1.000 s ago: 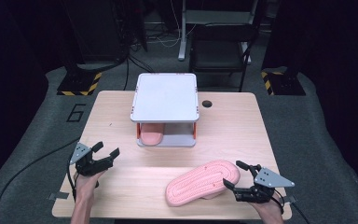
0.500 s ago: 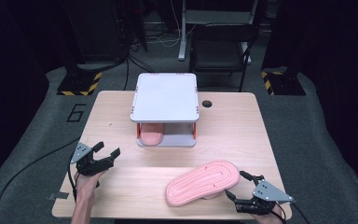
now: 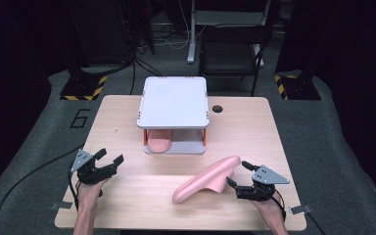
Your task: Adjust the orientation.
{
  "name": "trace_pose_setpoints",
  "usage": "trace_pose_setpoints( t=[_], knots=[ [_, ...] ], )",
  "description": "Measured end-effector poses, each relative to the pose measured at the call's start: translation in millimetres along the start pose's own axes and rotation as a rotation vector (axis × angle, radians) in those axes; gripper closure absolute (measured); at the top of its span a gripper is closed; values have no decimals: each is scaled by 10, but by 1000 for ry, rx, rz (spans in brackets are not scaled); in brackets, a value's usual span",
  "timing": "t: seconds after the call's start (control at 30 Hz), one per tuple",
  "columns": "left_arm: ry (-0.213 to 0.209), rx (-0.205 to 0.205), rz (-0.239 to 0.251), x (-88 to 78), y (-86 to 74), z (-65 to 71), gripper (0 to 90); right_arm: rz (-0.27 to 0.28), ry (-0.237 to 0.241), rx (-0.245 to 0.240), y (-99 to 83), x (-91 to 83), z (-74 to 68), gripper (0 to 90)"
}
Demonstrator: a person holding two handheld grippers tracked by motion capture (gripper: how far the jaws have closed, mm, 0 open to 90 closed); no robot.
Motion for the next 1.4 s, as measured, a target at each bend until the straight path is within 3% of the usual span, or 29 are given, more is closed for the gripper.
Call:
trace_pose_setpoints(
  t=[0.2, 0.3, 0.33, 0.43, 0.5, 0.63, 0.73, 0.87, 1.07, 1.3, 1.4],
  knots=[
    [-3, 2, -3, 1, -1, 1, 155, -14, 9, 15, -52, 88, -40, 175],
    [1, 0, 1, 0, 1, -2, 156, 13, 3, 75, -81, 29, -143, 189],
    [1, -2, 2, 2, 1, -5, 156, 21, 3, 115, -102, 9, -190, 194],
    [0, -2, 2, 2, 1, -2, 156, 22, -2, 133, -135, -14, -248, 198],
    [-6, 0, 6, -12, 12, -8, 156, 42, -23, 171, -149, -50, -308, 199],
    [3, -7, 11, -15, 13, -20, 157, 31, -73, 185, -197, -95, -436, 193],
    [-8, -8, 4, -2, 9, -10, 157, -8, -102, 139, -263, -18, -508, 192],
    [-4, -5, 13, -1, 8, 0, 157, -37, -94, 92, -315, 109, -547, 199],
    [-5, -5, 3, -6, 9, -18, 157, -2, -106, 119, -241, 209, -450, 226],
    [-1, -3, 0, 2, -1, -7, 157, 26, -68, 72, -103, 380, -436, 227],
    [1, -1, 0, 6, -5, -10, 157, 43, -58, 85, -63, 450, -440, 230]
  ],
)
Point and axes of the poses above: each handheld gripper's, and its own axes: x roughly forward along the jaws, y roughly out of its top, z roughly to its right, the point moved 3 cm from there along x, roughly forward along the jaws, and after that the axes turned 9 degrees about z, right-handed, at the moved point
